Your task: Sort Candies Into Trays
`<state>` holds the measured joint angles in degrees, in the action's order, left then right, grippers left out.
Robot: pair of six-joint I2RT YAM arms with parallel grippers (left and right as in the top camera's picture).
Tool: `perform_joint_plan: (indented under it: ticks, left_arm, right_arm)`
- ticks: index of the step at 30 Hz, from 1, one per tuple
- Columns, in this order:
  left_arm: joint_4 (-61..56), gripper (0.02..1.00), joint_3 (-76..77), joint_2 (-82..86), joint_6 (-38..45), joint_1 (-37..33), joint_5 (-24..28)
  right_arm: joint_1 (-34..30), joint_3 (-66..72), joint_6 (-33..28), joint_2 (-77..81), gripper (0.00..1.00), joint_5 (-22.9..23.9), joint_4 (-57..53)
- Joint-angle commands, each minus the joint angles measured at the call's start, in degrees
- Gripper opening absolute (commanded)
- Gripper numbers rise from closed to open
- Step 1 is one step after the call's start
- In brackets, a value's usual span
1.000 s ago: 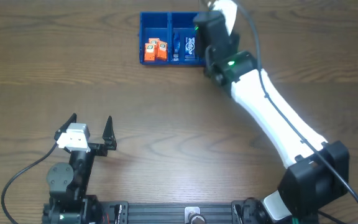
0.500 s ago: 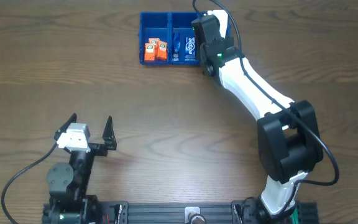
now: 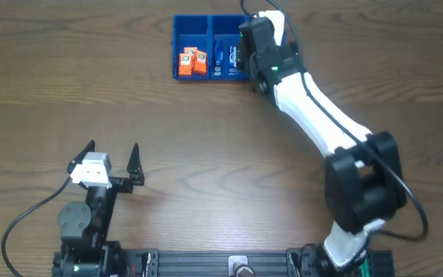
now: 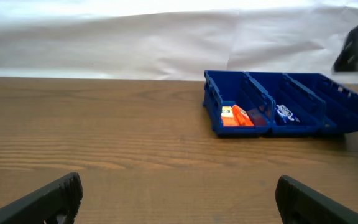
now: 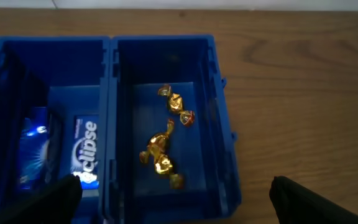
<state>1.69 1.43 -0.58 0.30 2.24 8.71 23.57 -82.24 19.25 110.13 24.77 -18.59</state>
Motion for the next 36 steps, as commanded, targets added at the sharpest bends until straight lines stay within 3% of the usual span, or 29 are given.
perform_joint_plan:
  ticks: [1,6,11,18,20,27,36]
  left_arm:
    - [1.9,0.996,-1.1,0.4,0.8,-0.3,1.3]
    - [1.9,0.996,-1.1,0.4,0.8,-0.3,1.3]
    - [1.9,0.998,-1.1,0.4,0.8,-0.3,1.3]
    - [1.9,0.996,-1.1,0.4,0.8,-0.3,1.3]
    - [1.9,0.998,-1.1,0.4,0.8,-0.3,1.3]
    - [1.9,0.998,-1.1,0.4,0.8,-0.3,1.3]
    - [1.9,0.996,-1.1,0.4,0.8,-0.3,1.3]
  right_arm:
    - [-2.4,0.2,-3.9,-19.4,1.000,1.1,-5.2]
    - [-9.9,12.5,-7.8,-39.4,1.000,1.1,-5.9]
    - [-16.9,37.3,-7.8,-66.9,1.000,-6.5,-1.5]
    - [-16.9,61.3,-8.5,-89.7,0.998,-7.0,11.4]
    - [-16.9,66.7,-8.5,-94.1,1.000,-9.2,16.3]
    - [-18.0,74.3,-13.4,-105.7,1.000,-12.7,21.2]
    - [-21.5,80.5,-13.3,-110.0,1.000,-30.1,14.1]
